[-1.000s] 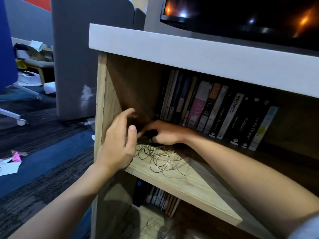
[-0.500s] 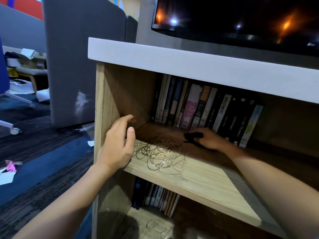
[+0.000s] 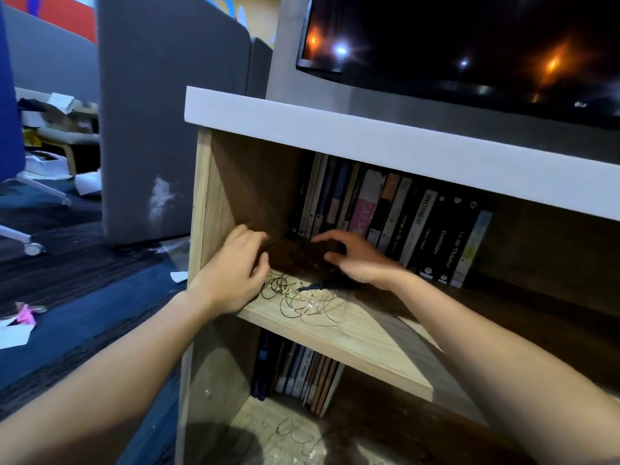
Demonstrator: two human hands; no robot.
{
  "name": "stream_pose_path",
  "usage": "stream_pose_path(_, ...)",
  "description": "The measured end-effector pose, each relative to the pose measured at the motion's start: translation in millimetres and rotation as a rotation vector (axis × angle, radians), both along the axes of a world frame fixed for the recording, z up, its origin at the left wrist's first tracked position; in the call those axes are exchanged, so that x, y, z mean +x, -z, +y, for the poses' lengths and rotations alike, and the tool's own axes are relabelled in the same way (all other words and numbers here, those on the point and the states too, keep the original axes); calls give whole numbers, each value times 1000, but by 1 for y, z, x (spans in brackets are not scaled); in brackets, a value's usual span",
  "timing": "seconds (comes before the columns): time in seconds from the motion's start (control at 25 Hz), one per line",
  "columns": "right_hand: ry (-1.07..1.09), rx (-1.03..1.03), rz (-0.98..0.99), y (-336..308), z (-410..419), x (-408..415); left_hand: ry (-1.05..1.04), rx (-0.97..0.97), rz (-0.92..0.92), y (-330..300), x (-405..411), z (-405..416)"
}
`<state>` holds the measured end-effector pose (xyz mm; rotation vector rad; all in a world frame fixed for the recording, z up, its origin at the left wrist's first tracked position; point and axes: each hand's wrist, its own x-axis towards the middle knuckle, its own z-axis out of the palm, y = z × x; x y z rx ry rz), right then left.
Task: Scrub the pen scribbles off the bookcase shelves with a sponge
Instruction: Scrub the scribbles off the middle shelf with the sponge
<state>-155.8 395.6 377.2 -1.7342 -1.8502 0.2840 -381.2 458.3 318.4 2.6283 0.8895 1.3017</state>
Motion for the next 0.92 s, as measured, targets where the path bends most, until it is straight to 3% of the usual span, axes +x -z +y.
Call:
stream_pose_path(0.12, 194, 109, -16, -10, -15, 44, -35, 213, 234, -18, -16, -2)
stream_pose_path(0.2, 317, -40, -219, 2, -28, 76, -119, 456, 398, -39, -28, -3)
stream_pose_path(0.32, 471, -288, -475, 37, -40, 98, -209, 590, 523, -68, -39, -3)
stream_pose_path(0.44, 475, -238, -421, 44, -32, 78, -279, 616, 573, -70, -34, 0)
stream_pose_path(0.64, 93, -130, -372, 33, -42, 3, -397, 595, 579, -39, -19, 5)
stream_pose_path(0.76, 8, -74, -310, 23, -43, 0, -381, 622, 544, -34, -19, 9)
stream_pose_path(0.92, 247, 232, -175, 13, -22, 55, -382, 664, 553, -32, -20, 12)
